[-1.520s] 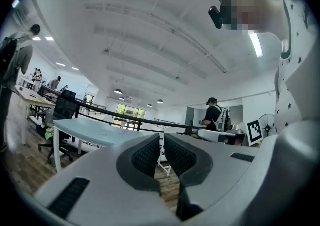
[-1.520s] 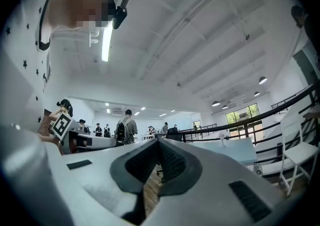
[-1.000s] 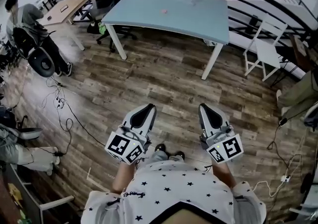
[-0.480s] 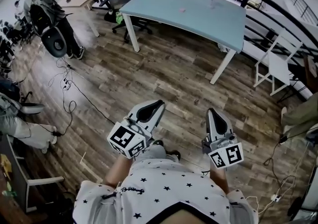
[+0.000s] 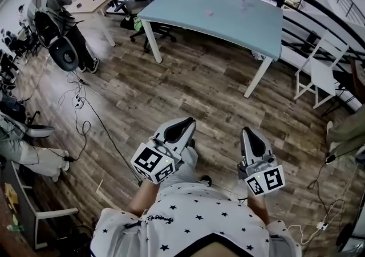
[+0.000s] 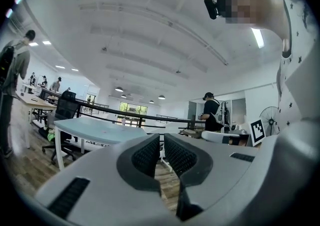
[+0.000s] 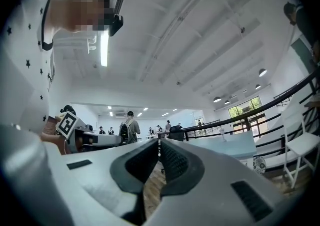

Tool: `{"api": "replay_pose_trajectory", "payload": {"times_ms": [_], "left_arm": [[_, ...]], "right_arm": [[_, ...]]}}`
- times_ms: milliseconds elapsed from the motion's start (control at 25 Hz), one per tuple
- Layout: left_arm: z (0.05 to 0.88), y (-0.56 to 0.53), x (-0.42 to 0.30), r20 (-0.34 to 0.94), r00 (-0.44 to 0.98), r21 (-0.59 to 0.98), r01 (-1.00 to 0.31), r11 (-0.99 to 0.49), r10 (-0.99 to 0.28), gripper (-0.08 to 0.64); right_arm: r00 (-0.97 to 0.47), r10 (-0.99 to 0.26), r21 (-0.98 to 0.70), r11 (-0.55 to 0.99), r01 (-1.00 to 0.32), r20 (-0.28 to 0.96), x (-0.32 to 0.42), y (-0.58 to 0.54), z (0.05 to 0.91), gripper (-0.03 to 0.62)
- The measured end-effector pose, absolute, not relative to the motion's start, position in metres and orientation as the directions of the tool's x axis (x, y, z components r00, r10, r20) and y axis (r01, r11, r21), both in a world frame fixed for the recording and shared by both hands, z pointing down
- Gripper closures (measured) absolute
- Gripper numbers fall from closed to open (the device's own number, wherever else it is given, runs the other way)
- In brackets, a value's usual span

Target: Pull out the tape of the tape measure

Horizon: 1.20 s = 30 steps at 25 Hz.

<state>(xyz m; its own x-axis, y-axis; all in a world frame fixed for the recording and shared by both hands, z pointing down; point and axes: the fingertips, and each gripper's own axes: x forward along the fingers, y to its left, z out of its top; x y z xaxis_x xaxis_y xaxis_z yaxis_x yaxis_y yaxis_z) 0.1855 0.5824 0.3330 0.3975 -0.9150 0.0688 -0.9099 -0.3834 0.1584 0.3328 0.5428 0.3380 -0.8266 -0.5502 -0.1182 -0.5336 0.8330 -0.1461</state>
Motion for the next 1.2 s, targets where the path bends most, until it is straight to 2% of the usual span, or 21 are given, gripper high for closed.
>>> {"api": "replay_pose_trajectory", "payload": {"times_ms": [480,1200], "left_arm": [[0.336,0.484,0.165,0.026,0.528,0.162,-0.840,-0.517,-0.849,0.512],[0.335,0.363,0.022,0.037,0.509,0.125,-0.856,-0.501,-0.860,0.512]], "right_arm": [[-0.768,-0.634,-0.097,0.773,-0.627,-0.090,0.309,0.467,0.337,0.595],[-0.786,-0.615,-0.074,0.788,-0.611,-0.064,0.161,0.335,0.326,0.595]]}}
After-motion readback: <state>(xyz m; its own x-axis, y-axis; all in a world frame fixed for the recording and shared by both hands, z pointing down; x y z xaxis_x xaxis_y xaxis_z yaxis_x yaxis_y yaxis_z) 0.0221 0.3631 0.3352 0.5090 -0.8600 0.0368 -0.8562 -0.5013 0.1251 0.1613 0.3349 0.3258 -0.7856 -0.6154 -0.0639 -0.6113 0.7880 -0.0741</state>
